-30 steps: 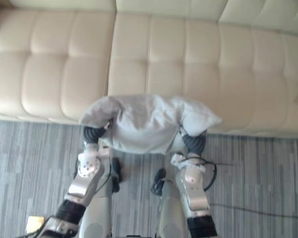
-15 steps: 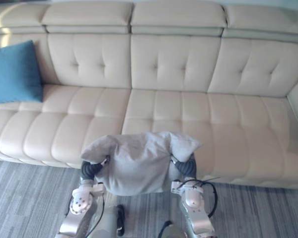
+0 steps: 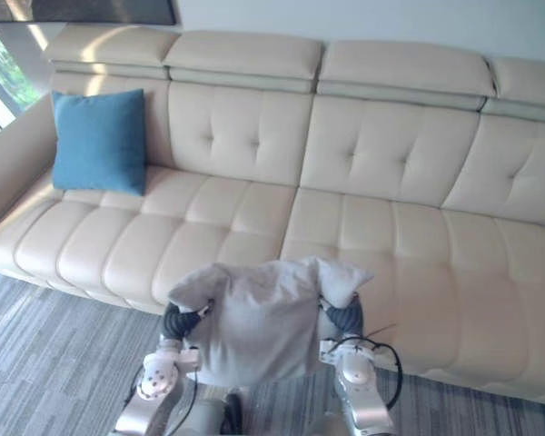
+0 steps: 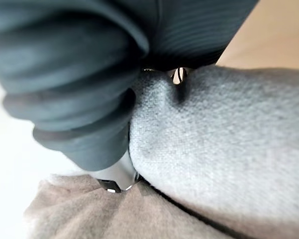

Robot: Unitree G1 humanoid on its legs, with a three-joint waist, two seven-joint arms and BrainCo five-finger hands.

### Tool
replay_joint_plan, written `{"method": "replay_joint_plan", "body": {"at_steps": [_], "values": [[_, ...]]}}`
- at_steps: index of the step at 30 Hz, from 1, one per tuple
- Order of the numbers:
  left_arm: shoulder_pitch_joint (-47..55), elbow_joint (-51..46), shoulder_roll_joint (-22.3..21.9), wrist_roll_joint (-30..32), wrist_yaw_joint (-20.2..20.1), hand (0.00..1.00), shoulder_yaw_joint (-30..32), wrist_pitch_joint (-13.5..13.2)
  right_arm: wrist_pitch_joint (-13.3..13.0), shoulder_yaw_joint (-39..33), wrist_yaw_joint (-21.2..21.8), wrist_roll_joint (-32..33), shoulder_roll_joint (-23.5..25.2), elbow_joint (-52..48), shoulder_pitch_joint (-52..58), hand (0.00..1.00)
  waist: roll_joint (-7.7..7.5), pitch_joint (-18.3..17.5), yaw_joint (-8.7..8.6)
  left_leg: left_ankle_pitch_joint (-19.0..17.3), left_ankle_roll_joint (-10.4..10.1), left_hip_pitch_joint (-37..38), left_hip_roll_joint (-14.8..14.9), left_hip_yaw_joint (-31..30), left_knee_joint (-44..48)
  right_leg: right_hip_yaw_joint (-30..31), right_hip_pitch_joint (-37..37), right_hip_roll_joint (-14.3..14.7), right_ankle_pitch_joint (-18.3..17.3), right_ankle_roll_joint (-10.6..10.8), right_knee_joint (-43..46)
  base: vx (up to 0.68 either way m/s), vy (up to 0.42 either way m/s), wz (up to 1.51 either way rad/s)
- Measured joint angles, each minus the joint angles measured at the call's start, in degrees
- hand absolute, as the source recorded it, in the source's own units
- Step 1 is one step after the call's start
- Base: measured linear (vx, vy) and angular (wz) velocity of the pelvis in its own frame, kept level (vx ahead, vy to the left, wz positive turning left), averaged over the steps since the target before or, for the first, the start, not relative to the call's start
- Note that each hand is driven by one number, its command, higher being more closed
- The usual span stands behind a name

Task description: Pick up cushions and gather them together orderly.

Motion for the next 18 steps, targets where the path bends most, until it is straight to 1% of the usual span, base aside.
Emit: {"method": "replay_joint_plan", "body": {"at_steps": [1, 2, 3, 4, 5, 6, 7, 8, 9, 11, 12, 13, 14, 15, 16, 17, 18], "values": [[-0.03, -0.62, -0.01, 0.0, 0.0, 1.0, -0.01, 0.0, 0.0, 0.0, 0.0, 0.01, -0.19, 0.0, -0.49, 1.0, -0.1, -0.07, -0.62, 0.27, 0.19, 0.74, -0.83, 0.04, -1.09, -0.45, -0.23, 2.15, 0.14, 0.18, -4.66, 0.22, 0.092, 0.18], [-0.22, -1.33, 0.05, -0.01, -0.02, 1.0, -0.01, 0.0, -0.01, -0.04, -0.03, 0.02, -0.35, -0.02, -1.09, 1.0, -0.7, -0.45, -0.86, 0.3, 0.19, 0.87, -2.03, 0.36, -0.95, -0.99, -0.71, 3.98, 2.63, -1.42, -11.19, 0.19, 0.052, 0.13], [-0.46, -1.45, 0.07, 0.0, -0.05, 1.0, -0.02, 0.0, -0.02, -0.15, -0.04, 0.02, -0.34, -0.02, -1.26, 1.0, -1.31, -0.74, -0.91, 0.29, 0.18, 0.73, -2.96, 0.31, -0.7, -1.08, -0.58, 4.29, 4.71, -3.1, -14.13, 0.25, 0.019, 0.14], [-0.98, -1.12, -0.94, 0.01, -0.27, 1.0, -0.23, 0.54, 0.06, -0.6, -0.04, 0.05, -1.04, 0.04, -1.53, 1.0, -0.33, -0.87, -1.17, 0.14, 0.01, 0.86, -2.8, -0.41, -0.55, -1.66, 0.41, 4.63, 4.88, -3.86, -15.73, 0.32, -0.016, 0.13], [-1.1, -1.35, -0.92, 0.15, -0.96, 1.0, -0.76, 0.57, 0.05, -1.31, -0.03, 0.05, -1.48, -0.07, -1.5, 1.0, 0.52, -1.0, -1.3, -0.2, -0.62, 1.08, -1.97, -2.04, -0.14, -2.7, 2.85, 5.98, 5.35, -3.78, -19.05, 0.27, -0.02, 0.15], [-1.23, -1.35, -0.89, 0.19, -1.28, 1.0, -0.88, 0.57, 0.06, -1.56, -0.02, 0.05, -1.49, -0.07, -1.38, 1.0, 0.72, -1.0, -1.3, -0.63, -1.31, 1.03, -1.44, -2.55, 0.62, -3.16, 3.88, 6.53, 5.53, -3.7, -20.16, 0.25, -0.014, 0.16], [-1.32, -1.34, -0.9, 0.29, -1.89, 1.0, -0.92, 0.56, 0.06, -2.02, -0.01, 0.08, -1.4, -0.11, -1.14, 1.0, 0.62, -0.81, -1.3, -1.68, -2.79, 0.7, -0.26, -2.53, 3.75, -3.76, 6.14, 7.46, 5.73, -3.84, -22.13, 0.18, -0.03, 0.11], [-1.09, -1.23, -1.01, 0.25, -2.66, 1.0, -0.99, 0.59, 0.07, -2.24, -0.01, 0.1, -1.39, -0.62, -0.63, 1.0, 0.46, -0.64, -1.09, -2.53, -4.1, -0.34, 1.32, -2.06, 9.76, -3.88, 8.76, 8.5, 5.88, -4.06, -24.09, 0.26, -0.046, -0.03], [-0.64, -1.25, -1.34, 0.16, -2.89, 1.0, -0.97, 0.61, 0.22, -2.27, -0.02, 0.14, -1.54, -3.86, 1.07, 1.0, 0.55, -0.47, -0.64, -2.31, -4.36, -2.86, 3.25, -1.62, 19.12, -3.65, 11.8, 9.38, 5.87, -4.07, -25.81, 0.25, -0.024, -0.16], [0.01, -1.33, -1.52, 0.02, -2.96, 1.0, -0.65, 0.47, 0.14, -2.27, -0.02, 0.23, -1.3, -8.03, 2.26, 1.0, 0.69, -0.15, 0.03, -3.86, -4.16, -5.86, 5.85, -1.61, 26.92, -2.15, 14.09, 10.27, 5.72, -4.3, -27.35, 0.18, 0.041, -0.48], [0.05, -1.32, -1.59, -0.03, -3.02, 1.0, -0.53, 0.49, -0.1, -2.41, -0.04, 0.24, -1.02, -9.64, 1.86, 1.0, 0.94, -0.23, 0.37, -5.33, -3.87, -7.21, 6.83, -3.24, 26.21, -0.29, 14.32, 10.4, 5.71, -4.24, -27.85, 0.12, 0.087, -0.71], [0.02, -1.32, -1.73, -0.01, -3.06, 1.0, -0.52, 0.49, -0.26, -2.49, -0.11, 0.24, -1.01, -10.15, 1.64, 1.0, 0.85, -0.12, 0.48, -5.75, -3.97, -7.7, 6.97, -4.33, 24.53, 0.6, 14.21, 10.37, 5.82, -4.06, -27.95, 0.16, 0.155, -0.74], [0.02, -1.33, -2.07, 0.0, -3.1, 1.0, -0.53, 0.51, -0.38, -2.68, -0.22, 0.25, -1.01, -10.6, 1.36, 1.0, 1.06, -0.13, 0.53, -5.79, -4.19, -7.99, 6.77, -7.12, 19.97, 2.07, 14.16, 10.29, 6.17, -3.49, -28.23, 0.12, 0.155, -0.67], [0.02, -1.34, -2.58, 0.04, -3.11, 1.0, -0.51, 0.55, -0.38, -2.95, -0.27, 0.24, -1.05, -10.7, 1.35, 1.0, 1.82, -0.59, 0.57, -4.11, -4.6, -7.46, 6.0, -11.88, 11.5, 3.59, 13.99, 10.25, 6.6, -2.66, -28.47, 0.14, 0.23, -0.66], [0.09, -1.45, -2.91, 0.05, -3.11, 1.0, -0.52, 0.55, -0.38, -3.09, -0.27, 0.24, -1.15, -10.74, 1.43, 1.0, 2.26, -0.86, 0.61, -0.87, -5.48, -6.56, 6.04, -13.97, 6.85, 4.35, 13.73, 10.67, 6.52, -1.85, -28.47, 0.11, 0.208, -0.62], [-0.24, -1.39, -2.69, 0.12, -2.99, 1.0, -0.52, 0.73, -0.29, -3.59, -0.29, 0.17, -0.25, -9.73, 1.17, 1.0, 1.6, -0.71, 0.74, 1.2, -6.56, -5.46, 4.98, -14.31, 4.62, 6.38, 13.88, 10.43, 6.58, -0.46, -28.86, 0.18, 0.279, -0.3], [-0.4, -1.73, -2.22, 0.21, -3.0, 1.0, -0.89, 0.71, -0.26, -4.44, -0.33, 0.09, 0.79, -9.64, 1.86, 1.0, 0.07, -0.98, 0.04, 2.06, -5.29, -4.46, 3.39, -13.35, 2.09, 7.15, 14.32, 8.51, 7.25, 0.22, -30.58, 0.15, 0.214, -0.2]]}}
